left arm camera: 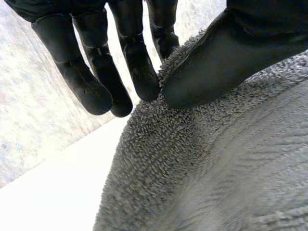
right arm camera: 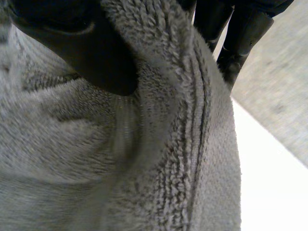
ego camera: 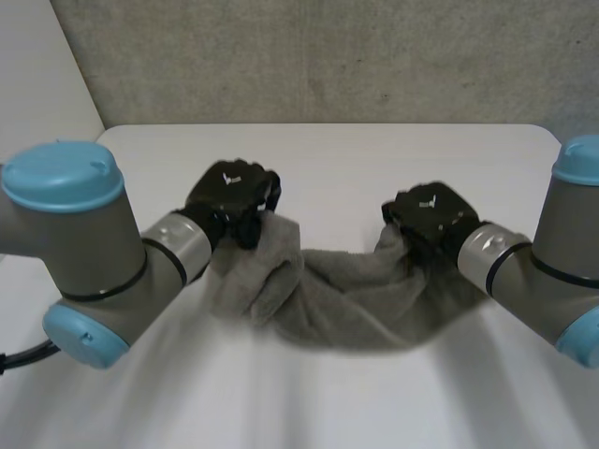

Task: Fold the towel.

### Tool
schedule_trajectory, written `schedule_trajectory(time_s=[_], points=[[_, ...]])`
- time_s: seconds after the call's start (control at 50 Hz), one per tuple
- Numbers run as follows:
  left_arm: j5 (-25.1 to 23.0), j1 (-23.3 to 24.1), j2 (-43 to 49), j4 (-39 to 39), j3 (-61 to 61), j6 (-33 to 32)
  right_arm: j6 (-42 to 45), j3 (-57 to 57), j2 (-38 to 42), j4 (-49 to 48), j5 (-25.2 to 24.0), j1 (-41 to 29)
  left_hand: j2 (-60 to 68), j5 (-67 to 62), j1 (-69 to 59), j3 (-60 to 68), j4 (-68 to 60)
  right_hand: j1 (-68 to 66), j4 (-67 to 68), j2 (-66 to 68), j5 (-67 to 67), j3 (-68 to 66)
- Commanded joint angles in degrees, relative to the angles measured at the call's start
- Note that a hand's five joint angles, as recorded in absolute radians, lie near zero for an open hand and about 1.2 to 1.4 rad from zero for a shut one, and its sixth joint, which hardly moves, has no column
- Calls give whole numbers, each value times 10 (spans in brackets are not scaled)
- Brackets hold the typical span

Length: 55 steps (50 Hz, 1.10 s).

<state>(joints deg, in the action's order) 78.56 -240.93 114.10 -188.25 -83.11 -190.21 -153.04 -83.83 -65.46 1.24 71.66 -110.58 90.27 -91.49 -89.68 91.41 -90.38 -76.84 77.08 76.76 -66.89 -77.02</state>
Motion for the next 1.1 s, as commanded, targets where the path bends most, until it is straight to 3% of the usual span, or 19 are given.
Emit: schedule_trajectory(time_s=[0.02, 0.22, 0.3, 0.42, 0.52, 0.56, 0.6, 0.62, 0.64, 0.66, 0.78, 0.86, 1.06, 1.1], points=[[1, 3, -18, 1, 10, 13, -106, 8, -11, -69, 1, -1, -103, 215, 97, -114, 104, -32, 29, 32, -31, -30], [-6, 17, -58, 2, -68, 35, -113, 15, -5, -66, 9, 1, -103, 215, 97, -114, 104, -32, 29, 32, -31, -30], [-6, 34, -60, 6, -122, 33, -57, 32, 43, 16, 9, 3, -103, 215, 97, -114, 104, -32, 29, 32, -31, -30], [-6, 73, -62, 35, -186, 21, 25, 33, 66, 30, 19, 12, -103, 215, 97, -114, 104, -32, 29, 32, -31, -30], [-3, 91, -84, 60, -197, 4, 32, 31, 67, 32, 28, 24, -103, 215, 97, -114, 104, -32, 29, 32, -31, -30], [-1, 94, -92, 61, -197, 3, 31, 31, 67, 32, 28, 24, -139, 252, 134, -151, 141, -32, 29, 32, -31, -30], [2, 96, -110, 61, -196, 2, 31, 28, 67, 32, 28, 23, -427, 540, 421, -439, 428, -32, 29, 32, -31, -30], [2, 96, -110, 61, -196, 2, 31, 28, 67, 32, 28, 23, -429, 541, 423, -440, 430, -32, 29, 32, -31, -30], [5, 96, -117, 61, -193, 1, 30, 25, 67, 32, 27, 23, -565, 678, 559, -577, 566, -32, 29, 32, -31, -30], [5, 93, -123, 59, -187, 1, 30, 24, 67, 32, 26, 22, -637, 749, 631, -648, 638, -32, 29, 32, -31, -30], [5, 81, -129, 54, -146, 1, 30, 23, 67, 32, 25, 22, -701, 813, 695, -713, 702, -32, 29, 32, -31, -30], [5, 41, -120, 48, -95, 1, 30, 20, 67, 32, 25, 23, -732, 844, 726, -743, 733, -32, 29, 32, -31, -30], [3, 2, -5, 53, 23, 4, 30, 16, 67, 32, 26, 26, -684, 797, 679, -696, 686, -32, 29, 32, -31, -30], [3, -2, 32, 74, 45, 4, 30, 16, 67, 32, 24, 27, -621, 733, 615, -632, 622, -32, 29, 32, -31, -30]])
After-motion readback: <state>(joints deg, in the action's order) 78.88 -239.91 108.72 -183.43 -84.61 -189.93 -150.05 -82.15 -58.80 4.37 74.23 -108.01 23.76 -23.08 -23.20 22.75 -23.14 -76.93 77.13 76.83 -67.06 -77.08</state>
